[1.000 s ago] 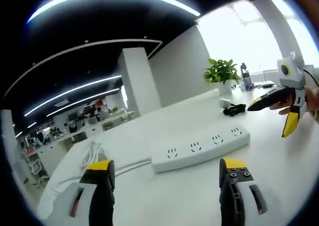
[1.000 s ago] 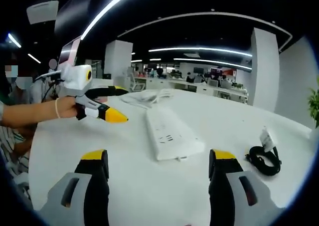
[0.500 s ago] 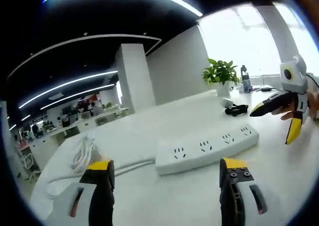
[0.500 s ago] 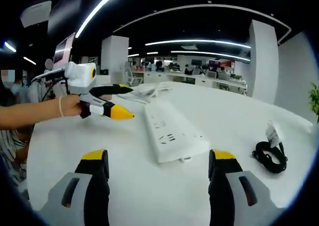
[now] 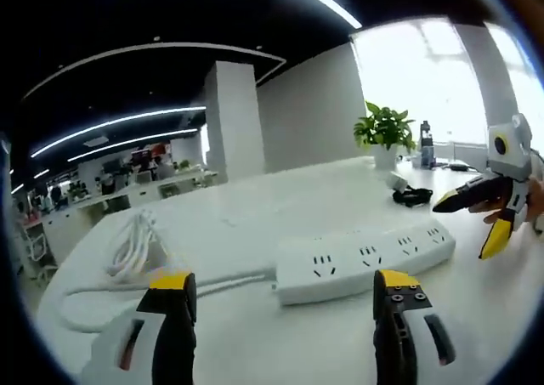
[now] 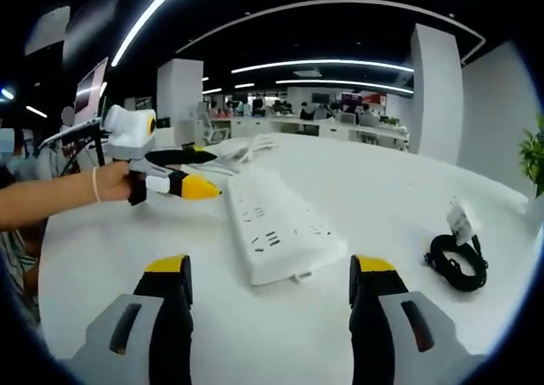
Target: Straighten the power strip on the desk, plug the charger into it
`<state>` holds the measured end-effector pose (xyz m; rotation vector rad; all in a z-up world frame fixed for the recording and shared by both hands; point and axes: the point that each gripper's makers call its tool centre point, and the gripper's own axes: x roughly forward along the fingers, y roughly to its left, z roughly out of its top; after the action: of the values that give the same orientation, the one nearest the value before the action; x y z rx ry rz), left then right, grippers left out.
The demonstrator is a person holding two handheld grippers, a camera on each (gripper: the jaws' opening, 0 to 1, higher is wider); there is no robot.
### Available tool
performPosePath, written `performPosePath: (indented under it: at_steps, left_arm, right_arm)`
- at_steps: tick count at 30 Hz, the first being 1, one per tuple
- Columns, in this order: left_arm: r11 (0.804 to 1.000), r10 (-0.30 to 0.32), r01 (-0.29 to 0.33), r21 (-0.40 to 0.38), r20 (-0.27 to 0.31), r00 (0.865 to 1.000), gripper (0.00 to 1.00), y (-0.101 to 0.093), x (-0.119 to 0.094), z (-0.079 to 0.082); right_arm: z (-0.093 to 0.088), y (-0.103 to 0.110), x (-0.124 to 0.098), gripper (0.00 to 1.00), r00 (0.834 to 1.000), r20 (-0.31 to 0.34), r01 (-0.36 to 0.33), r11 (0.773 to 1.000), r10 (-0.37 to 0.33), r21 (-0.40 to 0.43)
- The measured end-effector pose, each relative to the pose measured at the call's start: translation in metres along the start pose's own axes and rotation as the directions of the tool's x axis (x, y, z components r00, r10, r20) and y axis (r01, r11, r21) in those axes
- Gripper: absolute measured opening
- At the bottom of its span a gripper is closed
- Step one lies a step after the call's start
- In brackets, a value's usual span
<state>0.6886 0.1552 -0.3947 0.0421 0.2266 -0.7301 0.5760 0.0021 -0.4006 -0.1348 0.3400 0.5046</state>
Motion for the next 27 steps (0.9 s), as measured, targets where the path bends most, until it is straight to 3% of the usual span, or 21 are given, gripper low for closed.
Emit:
performPosePath:
  at_steps: [6, 22, 27]
  left_arm:
    - [1.0, 0.005, -0.004, 0.007, -0.022, 1.0, 0.83, 0.005, 0.004, 0.0]
    - [0.998, -0.058, 0.056, -0.027, -0.069, 0.996, 0.76, -0.005, 0.013, -0.009]
    - [0.997, -0.081, 0.083, 0.007, -0.109, 0.991, 0.74, -0.01, 0.016, -0.015]
  right_arm:
    - [-0.002, 0.0, 0.003, 0.75, 1.0, -0.02, 0.001, 1.0, 0.0, 0.012]
    - [-0.009, 0.007, 0.016, 0.7, 0.998, -0.062, -0.001, 0.996, 0.007, 0.088]
    - [-0.012, 0.009, 0.018, 0.68, 0.997, -0.073, -0.004, 0.995, 0.011, 0.098]
